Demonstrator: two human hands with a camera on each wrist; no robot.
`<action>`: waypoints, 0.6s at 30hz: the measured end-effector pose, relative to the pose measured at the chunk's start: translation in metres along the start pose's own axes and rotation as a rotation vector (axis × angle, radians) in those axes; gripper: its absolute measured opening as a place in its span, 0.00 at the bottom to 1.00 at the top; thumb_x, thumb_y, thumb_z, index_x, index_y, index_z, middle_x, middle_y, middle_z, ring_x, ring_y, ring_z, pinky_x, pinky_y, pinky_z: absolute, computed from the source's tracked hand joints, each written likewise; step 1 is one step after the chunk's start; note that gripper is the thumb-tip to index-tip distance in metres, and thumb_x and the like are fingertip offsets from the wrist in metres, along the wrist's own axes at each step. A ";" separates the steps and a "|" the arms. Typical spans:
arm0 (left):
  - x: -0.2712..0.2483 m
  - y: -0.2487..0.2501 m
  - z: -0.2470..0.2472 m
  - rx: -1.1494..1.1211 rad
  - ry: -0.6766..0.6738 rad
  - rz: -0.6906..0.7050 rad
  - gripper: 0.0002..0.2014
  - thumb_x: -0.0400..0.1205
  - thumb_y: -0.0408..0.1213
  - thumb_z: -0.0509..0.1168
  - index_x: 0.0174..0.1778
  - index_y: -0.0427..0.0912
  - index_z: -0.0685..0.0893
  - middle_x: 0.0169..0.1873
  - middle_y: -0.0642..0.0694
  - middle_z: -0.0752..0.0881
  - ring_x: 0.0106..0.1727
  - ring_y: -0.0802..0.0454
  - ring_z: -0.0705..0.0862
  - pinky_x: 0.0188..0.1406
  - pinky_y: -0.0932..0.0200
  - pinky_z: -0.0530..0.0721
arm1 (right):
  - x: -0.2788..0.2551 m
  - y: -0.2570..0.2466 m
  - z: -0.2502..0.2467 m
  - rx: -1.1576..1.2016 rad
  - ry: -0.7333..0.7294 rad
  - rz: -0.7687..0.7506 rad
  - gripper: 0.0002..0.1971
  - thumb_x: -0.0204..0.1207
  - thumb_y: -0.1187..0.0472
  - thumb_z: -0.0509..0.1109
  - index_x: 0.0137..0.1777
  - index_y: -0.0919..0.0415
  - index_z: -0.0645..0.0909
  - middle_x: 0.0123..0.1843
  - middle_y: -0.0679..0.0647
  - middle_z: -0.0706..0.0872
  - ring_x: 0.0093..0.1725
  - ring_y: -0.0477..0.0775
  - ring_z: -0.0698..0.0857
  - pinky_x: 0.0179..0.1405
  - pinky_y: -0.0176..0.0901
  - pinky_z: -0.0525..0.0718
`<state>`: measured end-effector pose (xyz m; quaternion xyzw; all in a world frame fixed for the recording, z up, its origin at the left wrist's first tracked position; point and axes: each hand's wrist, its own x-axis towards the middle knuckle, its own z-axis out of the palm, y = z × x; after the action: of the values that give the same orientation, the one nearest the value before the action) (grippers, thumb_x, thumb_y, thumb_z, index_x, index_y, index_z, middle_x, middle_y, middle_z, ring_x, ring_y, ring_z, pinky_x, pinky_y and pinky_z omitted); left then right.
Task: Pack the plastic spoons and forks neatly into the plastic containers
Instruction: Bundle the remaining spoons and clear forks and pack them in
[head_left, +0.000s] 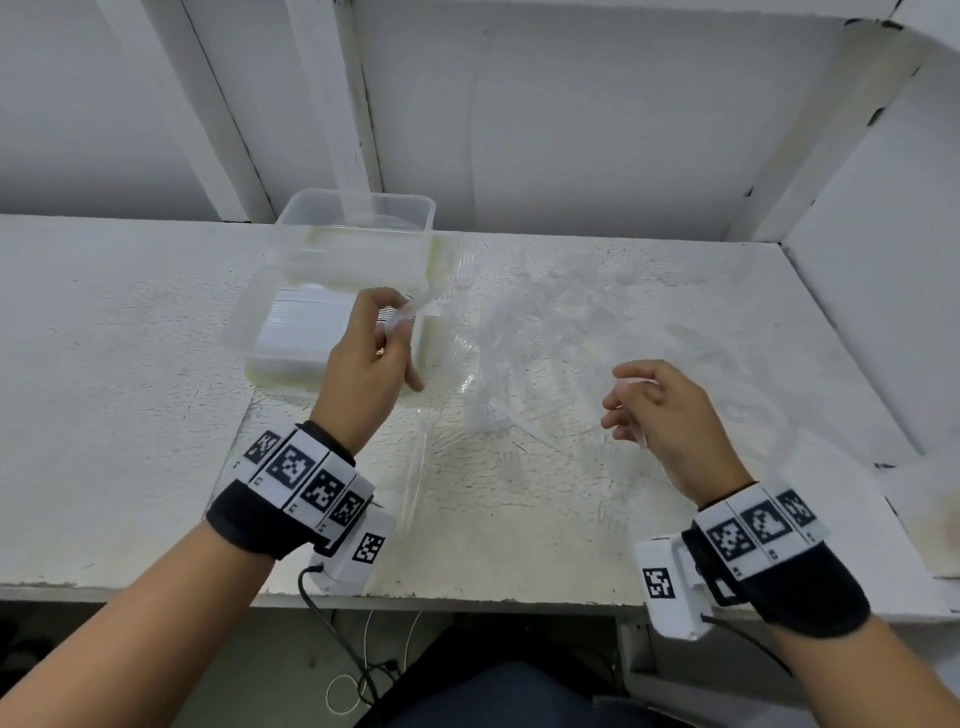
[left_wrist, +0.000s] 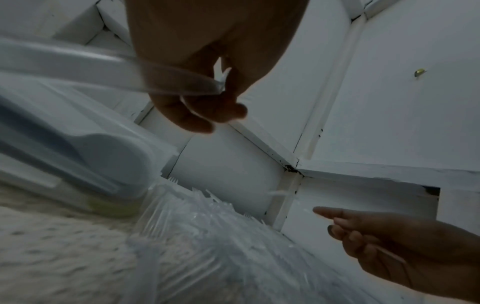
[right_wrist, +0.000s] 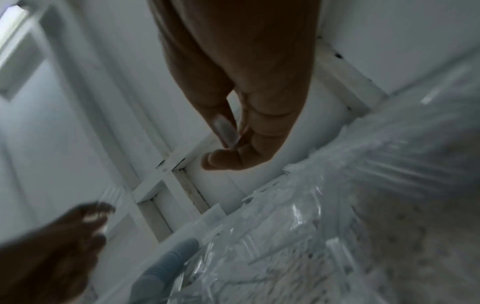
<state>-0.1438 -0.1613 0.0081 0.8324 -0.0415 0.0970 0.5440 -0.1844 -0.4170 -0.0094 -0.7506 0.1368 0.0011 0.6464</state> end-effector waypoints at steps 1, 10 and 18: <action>-0.001 -0.004 0.001 0.057 -0.031 -0.008 0.07 0.86 0.37 0.56 0.50 0.57 0.68 0.21 0.51 0.77 0.24 0.53 0.77 0.29 0.63 0.76 | -0.001 0.005 -0.003 0.027 -0.017 0.035 0.11 0.81 0.68 0.62 0.58 0.55 0.76 0.40 0.60 0.85 0.33 0.48 0.85 0.32 0.36 0.83; -0.014 -0.045 0.012 0.741 -0.476 -0.339 0.17 0.81 0.50 0.63 0.34 0.41 0.75 0.31 0.48 0.76 0.33 0.51 0.75 0.28 0.60 0.66 | -0.001 0.009 0.000 -0.343 -0.102 0.146 0.06 0.81 0.56 0.63 0.49 0.58 0.75 0.36 0.49 0.74 0.32 0.47 0.72 0.30 0.38 0.69; -0.007 -0.039 0.007 0.713 -0.497 -0.367 0.18 0.82 0.38 0.57 0.26 0.43 0.62 0.25 0.48 0.66 0.26 0.54 0.64 0.25 0.60 0.60 | 0.010 -0.002 0.045 -0.740 -0.267 -0.024 0.19 0.86 0.55 0.52 0.54 0.61 0.84 0.48 0.48 0.83 0.51 0.51 0.82 0.47 0.40 0.76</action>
<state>-0.1426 -0.1522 -0.0311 0.9589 0.0134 -0.1947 0.2059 -0.1661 -0.3747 -0.0168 -0.9277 0.0331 0.1403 0.3444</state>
